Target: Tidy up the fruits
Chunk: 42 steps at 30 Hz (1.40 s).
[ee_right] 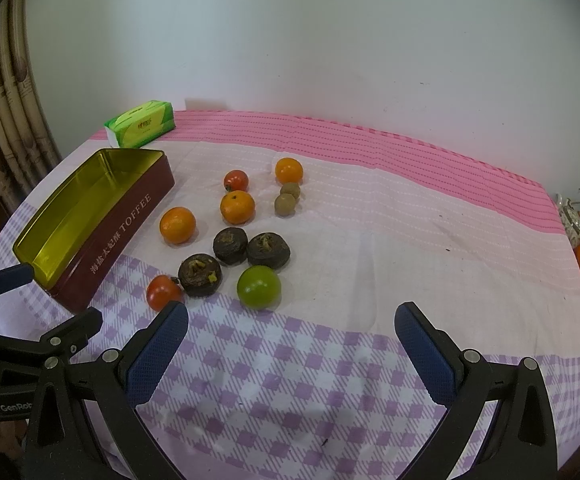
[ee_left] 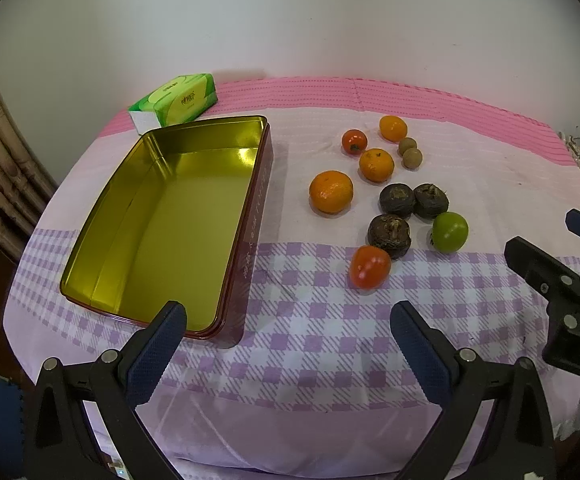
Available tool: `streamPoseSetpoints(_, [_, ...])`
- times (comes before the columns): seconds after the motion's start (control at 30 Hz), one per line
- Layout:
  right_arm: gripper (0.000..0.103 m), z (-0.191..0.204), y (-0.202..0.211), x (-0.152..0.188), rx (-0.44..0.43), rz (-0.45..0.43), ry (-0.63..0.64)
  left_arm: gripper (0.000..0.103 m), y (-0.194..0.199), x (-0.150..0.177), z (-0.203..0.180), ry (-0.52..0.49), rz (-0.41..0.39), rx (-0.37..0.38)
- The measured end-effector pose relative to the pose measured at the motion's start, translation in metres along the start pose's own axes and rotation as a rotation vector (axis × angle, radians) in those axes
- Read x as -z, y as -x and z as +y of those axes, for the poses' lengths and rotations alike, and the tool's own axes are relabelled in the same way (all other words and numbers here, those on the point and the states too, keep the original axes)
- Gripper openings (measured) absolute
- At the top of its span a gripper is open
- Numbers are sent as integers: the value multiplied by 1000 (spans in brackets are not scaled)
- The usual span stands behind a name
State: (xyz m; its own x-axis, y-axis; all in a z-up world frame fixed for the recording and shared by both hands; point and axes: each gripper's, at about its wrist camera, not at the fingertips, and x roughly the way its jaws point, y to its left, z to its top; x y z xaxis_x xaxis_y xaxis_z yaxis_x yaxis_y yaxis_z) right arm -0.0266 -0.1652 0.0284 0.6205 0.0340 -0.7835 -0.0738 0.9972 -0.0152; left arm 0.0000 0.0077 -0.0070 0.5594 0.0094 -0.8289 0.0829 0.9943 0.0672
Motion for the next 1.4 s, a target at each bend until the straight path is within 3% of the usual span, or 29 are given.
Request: streamPoseSetpoints(1.4, [102, -4, -4, 3, 4, 11, -13, 101, -5, 2, -1, -7, 12, -2])
